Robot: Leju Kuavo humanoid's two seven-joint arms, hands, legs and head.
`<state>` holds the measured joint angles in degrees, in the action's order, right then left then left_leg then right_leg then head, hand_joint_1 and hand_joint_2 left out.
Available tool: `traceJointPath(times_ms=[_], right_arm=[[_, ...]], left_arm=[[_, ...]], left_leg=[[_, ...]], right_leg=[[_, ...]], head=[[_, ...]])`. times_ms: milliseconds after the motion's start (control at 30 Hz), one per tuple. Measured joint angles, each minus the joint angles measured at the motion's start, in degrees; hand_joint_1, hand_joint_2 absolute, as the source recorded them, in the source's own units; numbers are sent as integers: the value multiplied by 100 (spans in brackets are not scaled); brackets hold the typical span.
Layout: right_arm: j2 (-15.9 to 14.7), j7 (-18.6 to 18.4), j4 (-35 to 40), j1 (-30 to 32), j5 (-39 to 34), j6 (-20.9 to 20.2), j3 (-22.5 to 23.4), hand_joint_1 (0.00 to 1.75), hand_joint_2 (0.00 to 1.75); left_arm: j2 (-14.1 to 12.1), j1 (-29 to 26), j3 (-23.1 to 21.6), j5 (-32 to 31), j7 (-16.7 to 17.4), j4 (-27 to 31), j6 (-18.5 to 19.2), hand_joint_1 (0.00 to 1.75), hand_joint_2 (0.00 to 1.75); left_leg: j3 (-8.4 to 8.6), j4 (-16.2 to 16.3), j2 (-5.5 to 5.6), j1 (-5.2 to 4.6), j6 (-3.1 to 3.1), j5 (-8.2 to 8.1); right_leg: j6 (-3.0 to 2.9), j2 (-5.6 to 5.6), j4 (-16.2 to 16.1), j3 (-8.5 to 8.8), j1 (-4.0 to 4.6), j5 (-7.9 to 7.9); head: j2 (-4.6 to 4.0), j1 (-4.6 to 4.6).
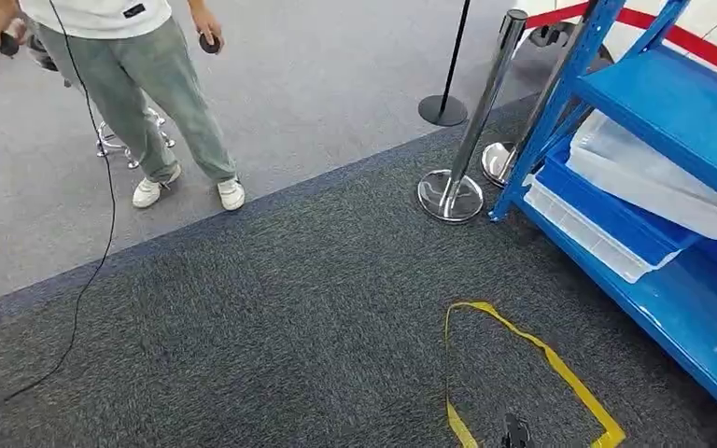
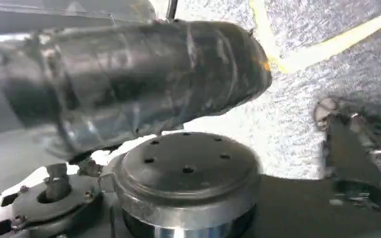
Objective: Take the parts from the cabinet and place them on the table.
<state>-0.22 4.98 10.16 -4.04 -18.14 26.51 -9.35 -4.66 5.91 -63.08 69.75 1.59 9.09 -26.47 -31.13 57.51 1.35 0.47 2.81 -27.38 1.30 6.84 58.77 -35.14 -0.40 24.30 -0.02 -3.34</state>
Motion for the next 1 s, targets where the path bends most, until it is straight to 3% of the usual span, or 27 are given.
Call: traceJointPath(times_ms=[33, 67, 133, 167, 200, 233, 267, 300, 333, 367, 467, 500, 533, 567, 633, 667, 700, 733, 767, 800, 833, 867, 933, 967, 1000], right_arm=[[2, -15, 0, -5, 17, 0, -22, 0, 0], [4, -17, 0, -22, 57, -6, -39, 0, 0], [4, -17, 0, -43, 138, -11, -81, 0, 0], [4, -9, 0, -38, 199, -11, -107, 0, 0], [2, 15, 0, -24, 227, -13, -136, 0, 0], [2, 63, 0, -15, 227, -15, -155, 0, 0], [2, 129, 0, -15, 218, -20, -162, 0, 0], [2, 199, 4, -21, 194, -24, -166, 0, 0], [4, 225, 9, -41, 186, -41, -170, 0, 0], [4, 225, 9, -52, 175, -52, -179, 0, 0], [2, 140, 7, -37, 188, -103, -203, 0, 0], [2, 109, 7, -38, 190, -107, -219, 0, 0], [2, 98, 7, -37, 192, -107, -230, 0, 0], [2, 85, 7, -55, 194, -107, -236, 0, 0], [2, 66, 7, -78, 197, -107, -247, 0, 0], [2, 66, 7, -75, 199, -107, -254, 0, 0], [0, 61, 7, -70, 199, -107, -258, 0, 0], [0, 48, 7, -64, 199, -105, -260, 0, 0], [2, 13, 7, -63, 199, -88, -262, 0, 0], [2, -48, 7, -65, 199, -66, -266, 0, 0], [2, -122, 7, -66, 199, -55, -267, 0, 0], [0, -205, 7, -73, 199, -52, -269, 0, 0], [-57, -346, 4, -55, 188, -83, -271, 0, 0], [-78, -376, 4, -43, 177, -100, -271, 0, 0], [-98, -380, 2, -27, 162, -111, -271, 0, 0]], left_arm=[[-2, -1, 0, 4, -169, 0, 15, 0, 0], [-4, -17, 2, 15, -307, 0, 33, 0, 0], [-11, -36, 2, 17, -498, 0, 61, 0, 0], [-11, -35, 2, 0, -554, 0, 88, 0, 0], [-11, -32, 2, -18, -572, 0, 116, 0, 0], [-9, -32, 2, -28, -570, 0, 144, 0, 0], [-4, -32, 2, -35, -544, 0, 173, 0, 0], [-4, -31, 2, -35, -515, 0, 194, 0, 0], [-9, -34, 2, -37, -517, 0, 207, 0, 0], [-4, -29, 2, -72, -502, 0, 214, 0, 0], [72, 33, 2, -146, -273, 0, 122, 0, 0], [92, 52, 2, -153, -202, 0, 92, 0, 0], [107, 56, 2, -153, -159, 0, 83, 0, 0], [127, 43, 2, -153, -139, 2, 76, 0, 0], [159, 13, 0, -160, -115, 2, 79, 0, 0], [175, 5, -2, -153, -107, 2, 81, 0, 0], [186, -10, -4, -151, -98, 2, 81, 0, 0], [188, -11, -4, -151, -91, 2, 83, 0, 0], [188, -5, -4, -149, -48, 2, 85, 0, 0], [188, 0, -4, -138, 9, 2, 85, 0, 0], [186, 0, -4, -131, 57, 2, 83, 0, 0], [186, -3, -4, -133, 94, 2, 83, 0, 0], [186, 13, -4, -133, 134, 2, 96, 0, 0], [186, 14, -4, -133, 132, 2, 112, 0, 0], [201, 23, -4, -131, 123, 7, 122, 0, 0]], left_leg=[[4, -21, -69, -11, 28, 11], [-3, -21, -157, -24, 42, 11], [-8, -17, -342, -40, 52, -3], [-8, -13, -434, -40, 48, -10], [-2, -11, -516, -37, 39, -22], [8, -8, -587, -33, 24, -34], [24, -2, -664, -28, 2, -54], [50, 9, -738, -28, -28, -79], [62, 14, -796, -60, -68, -106], [76, 36, -861, -86, -108, -134], [157, 3, -1055, -82, -201, -159], [137, 24, -990, -53, -249, -214], [102, 198, -606, -30, -268, -345], [-73, 576, -369, -11, -270, -563], [-537, 1493, -193, -10, -282, -948], [-718, 1811, -180, -10, -280, -1006], [-782, 1858, -173, -10, -265, -907], [-712, 1615, -164, -10, -238, -678], [-538, 1164, -114, -14, -200, -381], [-321, 644, 14, -21, -154, -98], [-156, 212, 303, -27, -97, 1], [-119, 129, 407, -15, -98, -37], [-93, 118, 280, -61, -110, -17], [-87, 114, 220, -69, -92, -7], [-55, 17, 132, -10, -40, 44]], right_leg=[[26, -355, 229, -105, 22, 189], [57, -526, 625, -296, 17, 422], [106, -628, 1504, -709, -17, 783], [126, -640, 1726, -810, -34, 804], [144, -656, 1627, -753, -50, 689], [157, -688, 1303, -575, -67, 493], [164, -780, 772, -288, -74, 245], [159, -1007, 225, 25, -70, 36], [129, -1267, 2, 121, -3, 118], [45, -1163, -25, 110, -4, 61], [-58, -956, -7, 78, 27, 76], [-112, -874, -47, 135, -28, 48], [-154, -806, -55, 135, -30, 42], [-197, -737, -53, 127, -29, 33], [-217, -550, -51, 117, -7, 29], [-218, -453, -42, 118, 7, 28], [-218, -349, -34, 119, 21, 28], [-218, -245, -23, 120, 30, 28], [-218, -148, -10, 121, 37, 28], [-217, -58, 2, 120, 37, 29], [-214, 21, 7, 112, 20, 29], [-178, 73, 27, 86, 41, 33], [-96, 190, 10, 45, -21, 3], [-57, 256, -22, 39, -33, -20], [-11, 299, -46, 6, 12, -35]], head=[[0, -48], [0, -50], [0, -48], [0, -48], [0, -53], [0, -50], [0, -50], [0, -53], [0, -57], [0, -30], [0, -35], [0, -37], [0, 2], [0, 17], [0, 13], [0, 13], [0, 9], [0, 13], [0, 11], [0, 13], [0, 13], [0, 0], [0, 9], [0, 17], [0, 11]])
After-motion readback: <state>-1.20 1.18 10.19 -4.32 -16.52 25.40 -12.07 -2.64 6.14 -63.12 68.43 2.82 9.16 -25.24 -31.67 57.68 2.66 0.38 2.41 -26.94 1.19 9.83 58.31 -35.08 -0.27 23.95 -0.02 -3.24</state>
